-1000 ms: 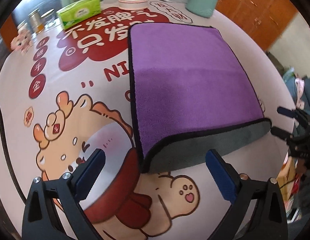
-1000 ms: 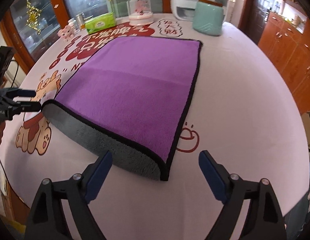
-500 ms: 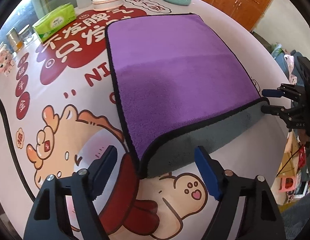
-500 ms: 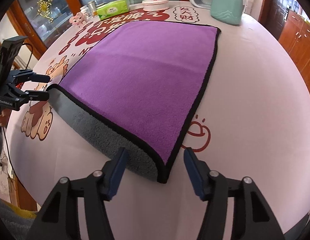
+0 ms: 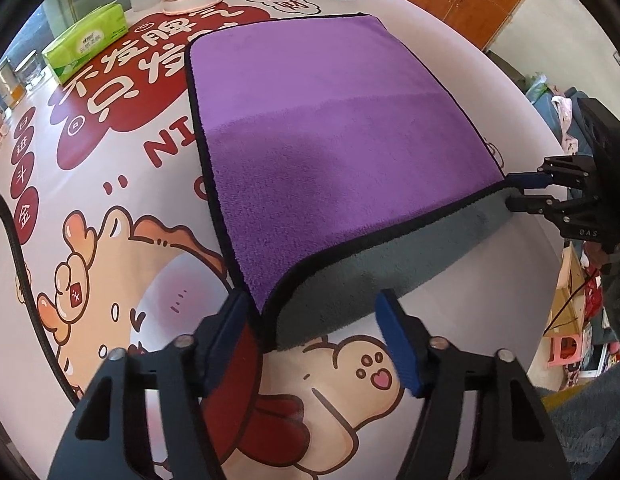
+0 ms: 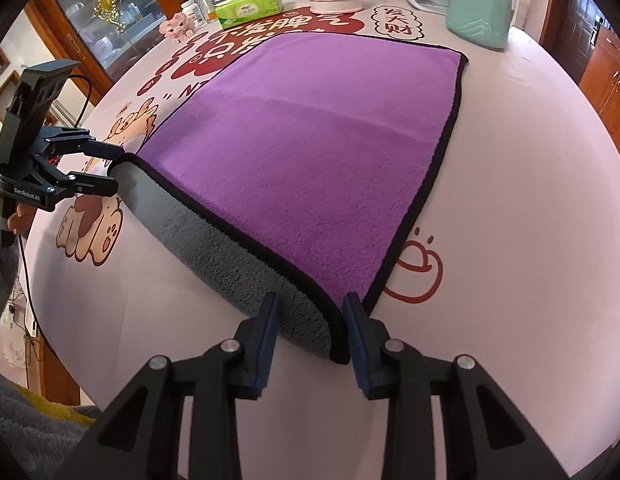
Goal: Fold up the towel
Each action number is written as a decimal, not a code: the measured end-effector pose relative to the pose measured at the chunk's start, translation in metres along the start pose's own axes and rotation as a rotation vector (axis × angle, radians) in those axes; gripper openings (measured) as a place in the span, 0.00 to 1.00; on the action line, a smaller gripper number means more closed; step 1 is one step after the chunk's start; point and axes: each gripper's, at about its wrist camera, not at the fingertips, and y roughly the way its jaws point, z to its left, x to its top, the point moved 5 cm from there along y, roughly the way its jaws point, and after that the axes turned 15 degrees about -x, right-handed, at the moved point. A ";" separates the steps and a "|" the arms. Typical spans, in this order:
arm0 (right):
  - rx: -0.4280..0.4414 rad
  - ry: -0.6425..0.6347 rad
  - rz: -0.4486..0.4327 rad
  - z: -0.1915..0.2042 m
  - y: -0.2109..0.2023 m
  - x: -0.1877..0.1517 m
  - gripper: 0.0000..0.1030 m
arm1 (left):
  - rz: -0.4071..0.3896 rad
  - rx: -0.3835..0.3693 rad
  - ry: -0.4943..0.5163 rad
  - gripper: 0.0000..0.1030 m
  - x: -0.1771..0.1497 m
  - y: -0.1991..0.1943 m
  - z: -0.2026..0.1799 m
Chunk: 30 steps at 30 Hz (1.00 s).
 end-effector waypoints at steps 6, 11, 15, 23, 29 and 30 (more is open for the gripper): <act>0.001 0.006 -0.002 -0.001 -0.001 0.000 0.20 | 0.013 -0.014 -0.005 0.54 0.003 0.002 0.003; -0.007 0.002 -0.006 -0.001 -0.003 0.000 0.17 | 0.042 -0.040 -0.013 0.53 0.006 0.009 0.009; -0.013 0.003 -0.010 -0.002 -0.003 -0.001 0.15 | 0.051 -0.040 -0.028 0.28 0.009 0.011 0.019; -0.032 0.006 -0.016 -0.002 -0.006 -0.001 0.10 | 0.064 -0.014 0.003 0.12 0.006 0.005 0.015; -0.080 -0.003 -0.026 0.002 -0.009 0.001 0.05 | 0.065 0.072 0.029 0.06 0.007 0.005 0.005; -0.088 -0.005 -0.030 0.003 -0.010 0.002 0.05 | 0.062 0.084 0.034 0.06 0.006 0.004 0.002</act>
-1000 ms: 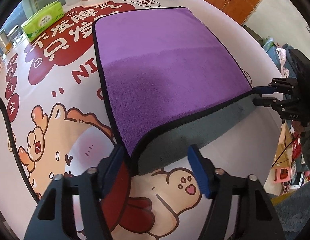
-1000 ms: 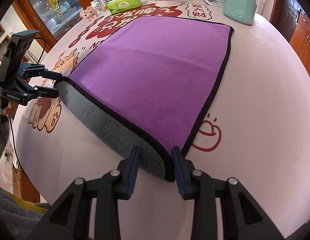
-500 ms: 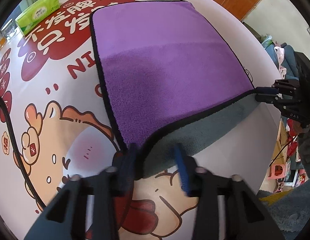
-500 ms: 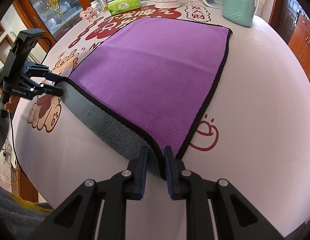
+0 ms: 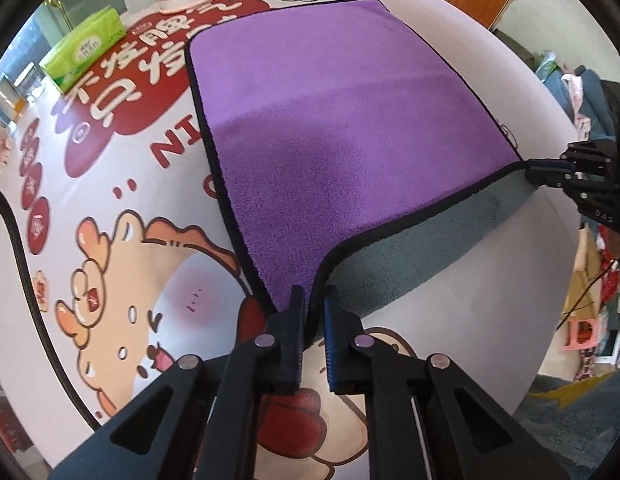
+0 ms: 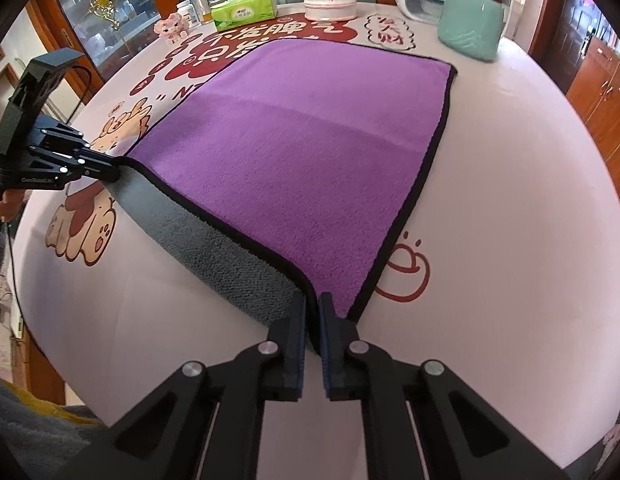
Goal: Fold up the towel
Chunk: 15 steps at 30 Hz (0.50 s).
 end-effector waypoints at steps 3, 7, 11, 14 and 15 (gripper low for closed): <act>-0.032 0.000 -0.020 0.002 -0.008 0.001 0.05 | -0.021 0.052 0.015 0.05 0.000 -0.007 -0.006; -0.067 0.015 -0.044 0.002 -0.019 0.005 0.05 | -0.055 0.109 0.004 0.05 0.000 -0.018 -0.010; -0.108 0.043 -0.074 0.001 -0.032 0.011 0.05 | -0.091 0.149 -0.019 0.05 -0.003 -0.031 -0.012; -0.143 0.057 -0.101 0.002 -0.042 0.017 0.05 | -0.110 0.176 -0.035 0.05 -0.003 -0.039 -0.010; -0.154 0.060 -0.109 0.003 -0.045 0.019 0.05 | -0.114 0.187 -0.038 0.05 -0.002 -0.041 -0.010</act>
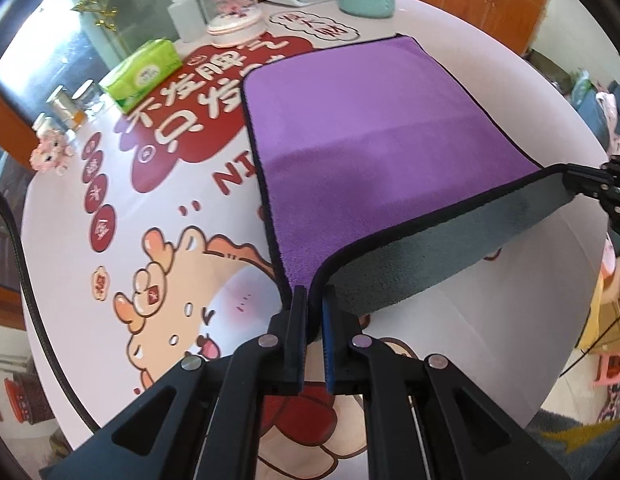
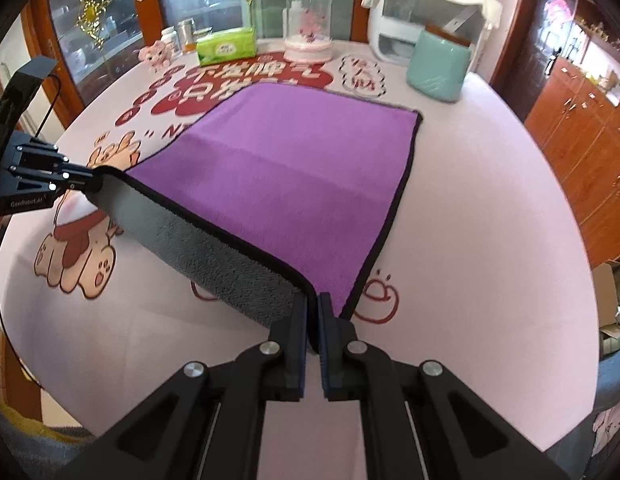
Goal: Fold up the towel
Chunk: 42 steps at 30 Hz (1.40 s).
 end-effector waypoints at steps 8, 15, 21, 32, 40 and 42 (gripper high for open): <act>-0.093 0.047 -0.063 -0.003 -0.014 0.024 0.05 | -0.058 0.048 -0.013 0.05 0.014 -0.015 0.004; -0.151 0.105 -0.102 -0.013 -0.013 0.054 0.05 | -0.118 0.081 -0.022 0.05 0.043 -0.029 0.011; -0.189 0.140 -0.132 -0.027 -0.004 0.088 0.05 | -0.165 0.112 -0.044 0.05 0.086 -0.036 0.023; -0.184 0.183 -0.123 -0.054 0.044 0.151 0.05 | -0.183 0.204 -0.089 0.05 0.167 -0.009 0.050; -0.161 0.191 -0.086 -0.067 0.090 0.183 0.05 | -0.163 0.223 -0.149 0.05 0.202 0.025 0.072; -0.159 0.192 -0.077 -0.068 0.102 0.188 0.05 | -0.150 0.228 -0.161 0.05 0.208 0.038 0.077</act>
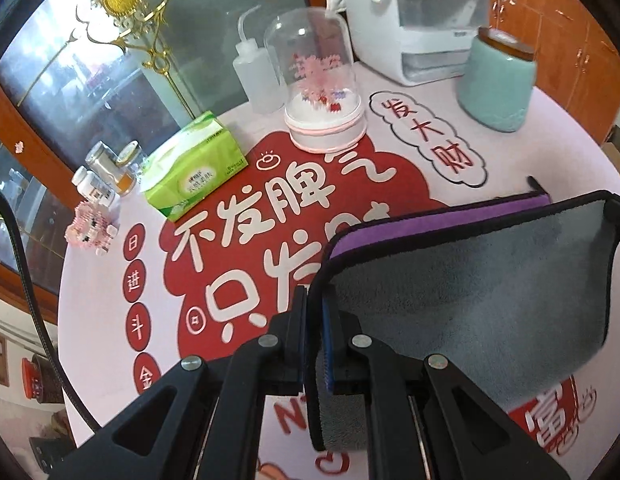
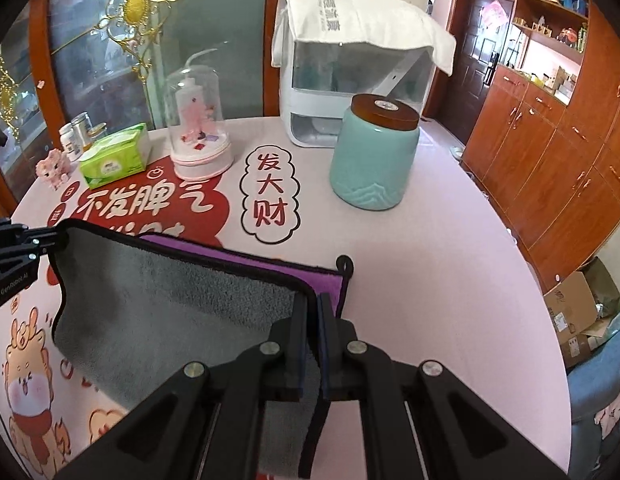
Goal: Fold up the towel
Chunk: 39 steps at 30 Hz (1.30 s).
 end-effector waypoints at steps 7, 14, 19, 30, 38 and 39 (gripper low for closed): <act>0.004 0.000 0.043 0.006 0.042 0.001 0.05 | 0.032 0.020 -0.031 0.05 0.008 0.042 0.002; 0.018 0.010 0.083 0.008 0.070 -0.008 0.05 | 0.031 0.023 -0.062 0.05 0.012 0.061 0.004; 0.025 0.013 0.106 0.010 0.082 -0.011 0.05 | 0.049 0.028 -0.070 0.05 0.011 0.075 0.005; -0.001 -0.031 0.117 0.017 0.090 -0.017 0.08 | 0.064 0.038 -0.099 0.18 0.007 0.089 0.008; 0.004 0.027 0.126 0.005 0.089 -0.013 0.34 | 0.043 0.040 -0.182 0.64 0.006 0.083 0.023; 0.006 0.033 0.120 0.003 0.086 -0.012 0.36 | 0.036 0.037 -0.190 0.66 0.006 0.080 0.024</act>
